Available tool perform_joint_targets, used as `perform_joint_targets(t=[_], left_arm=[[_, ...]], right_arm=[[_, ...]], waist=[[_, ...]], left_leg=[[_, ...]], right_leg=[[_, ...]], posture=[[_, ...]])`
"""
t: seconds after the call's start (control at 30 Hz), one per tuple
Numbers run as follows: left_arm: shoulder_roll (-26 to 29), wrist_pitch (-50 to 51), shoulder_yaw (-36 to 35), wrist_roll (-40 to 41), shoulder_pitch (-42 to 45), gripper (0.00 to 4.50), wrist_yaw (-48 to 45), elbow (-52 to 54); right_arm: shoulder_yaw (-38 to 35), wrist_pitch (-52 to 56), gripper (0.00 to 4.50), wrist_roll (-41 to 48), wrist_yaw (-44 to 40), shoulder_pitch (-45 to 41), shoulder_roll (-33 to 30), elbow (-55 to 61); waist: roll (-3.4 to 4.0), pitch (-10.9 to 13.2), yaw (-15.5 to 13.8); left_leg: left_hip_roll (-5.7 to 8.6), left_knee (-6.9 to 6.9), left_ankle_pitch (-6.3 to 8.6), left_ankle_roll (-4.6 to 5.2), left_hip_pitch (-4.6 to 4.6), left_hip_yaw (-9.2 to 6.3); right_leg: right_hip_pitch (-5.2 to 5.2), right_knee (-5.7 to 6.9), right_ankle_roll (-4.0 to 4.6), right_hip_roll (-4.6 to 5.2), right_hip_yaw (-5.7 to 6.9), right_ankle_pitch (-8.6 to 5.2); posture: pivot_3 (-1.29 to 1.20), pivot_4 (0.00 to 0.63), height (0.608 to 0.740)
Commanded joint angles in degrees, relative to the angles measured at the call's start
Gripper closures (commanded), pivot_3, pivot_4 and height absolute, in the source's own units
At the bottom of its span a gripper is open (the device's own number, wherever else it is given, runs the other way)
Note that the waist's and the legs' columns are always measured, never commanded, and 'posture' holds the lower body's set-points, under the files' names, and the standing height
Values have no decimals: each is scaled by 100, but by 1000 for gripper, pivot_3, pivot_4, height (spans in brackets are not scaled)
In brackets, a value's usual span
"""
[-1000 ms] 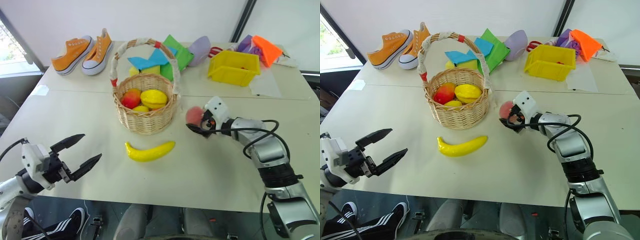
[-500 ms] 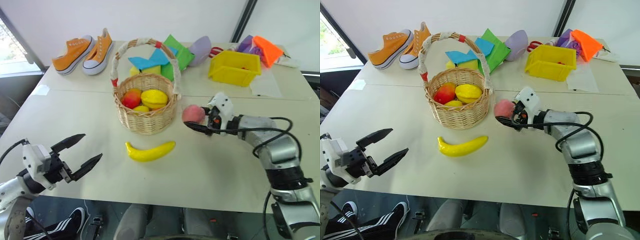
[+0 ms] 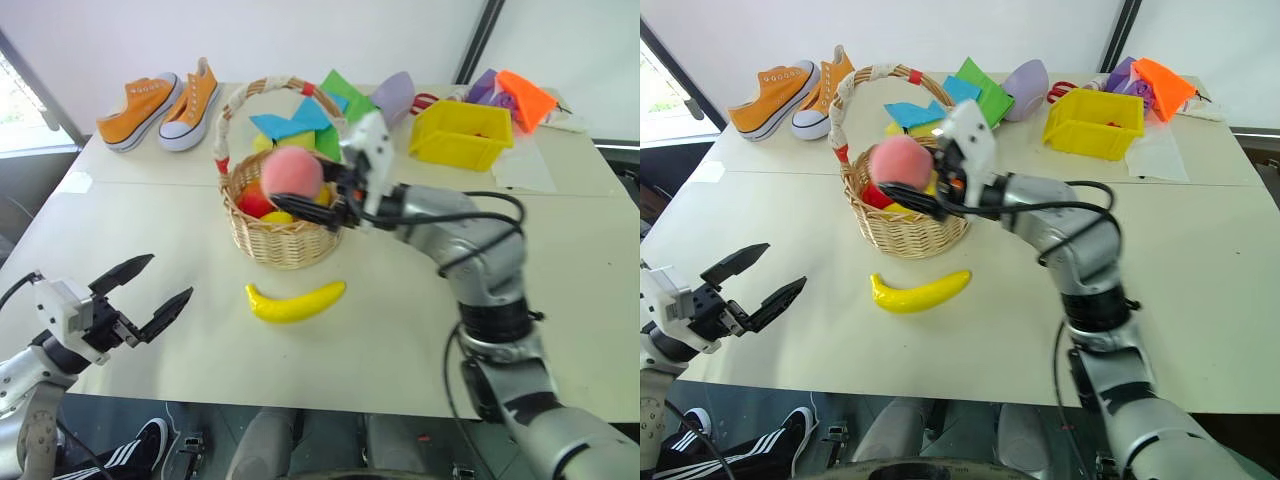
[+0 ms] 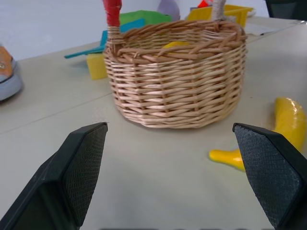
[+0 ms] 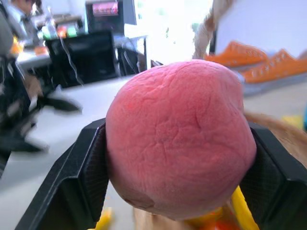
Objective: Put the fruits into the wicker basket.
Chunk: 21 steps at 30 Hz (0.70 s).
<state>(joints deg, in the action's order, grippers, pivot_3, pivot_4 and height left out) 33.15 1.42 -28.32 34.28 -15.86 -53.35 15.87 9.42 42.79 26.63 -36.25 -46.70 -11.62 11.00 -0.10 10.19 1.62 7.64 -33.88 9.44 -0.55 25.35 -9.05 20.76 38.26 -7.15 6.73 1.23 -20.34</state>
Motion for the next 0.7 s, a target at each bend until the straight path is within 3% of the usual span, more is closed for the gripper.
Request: perform_joint_targets(t=[0.03, 0.27, 0.3, 0.33, 0.6, 0.7], left_arm=[[-8, -135, -179, 31, -55, 0, 70, 124], [-73, -149, -85, 55, -224, 0, 179, 350], [-80, -145, -70, 49, -231, 0, 189, 382], [-85, -139, -62, 45, -234, 0, 196, 403], [-58, -94, 16, 30, -210, 0, 169, 398], [36, -29, 230, -7, -170, 0, 25, 476]], right_arm=[[216, -698, 1402, -497, 207, -269, 278, -547], [350, -1452, 1402, -1139, 338, -386, 377, -1354], [342, -1472, 408, -1143, 311, -362, 391, -1381], [325, -1482, 87, -1140, 291, -346, 409, -1393], [19, -1183, 38, -663, -170, -109, 134, -757], [-279, -1133, 38, -265, -607, 209, -267, -224]], waist=[[-1, -1, 3], [-1, -1, 73], [-1, -1, 81], [-1, -1, 102], [-2, -1, 102], [-3, -2, 83]], left_leg=[[1, 0, 0, 0, 0, 0], [1, -2, -5, -7, -1, 1], [0, -2, -7, -10, -1, 1], [-1, -1, -9, -13, -1, 1], [-18, 2, -9, -13, -2, 69], [-19, 1, -8, -10, -2, 79]], right_leg=[[0, 0, 0, 0, 0, 0], [5, 13, 2, -5, -3, 2], [8, 19, 2, -6, -4, 2], [11, 23, 2, -6, -5, 2], [61, 74, 3, -14, -75, 2], [62, 74, 2, -14, -83, 2]], posture=[[0, 150, 740], [0, 150, 740], [0, 150, 740], [0, 150, 740], [0, 150, 740], [0, 150, 740]])
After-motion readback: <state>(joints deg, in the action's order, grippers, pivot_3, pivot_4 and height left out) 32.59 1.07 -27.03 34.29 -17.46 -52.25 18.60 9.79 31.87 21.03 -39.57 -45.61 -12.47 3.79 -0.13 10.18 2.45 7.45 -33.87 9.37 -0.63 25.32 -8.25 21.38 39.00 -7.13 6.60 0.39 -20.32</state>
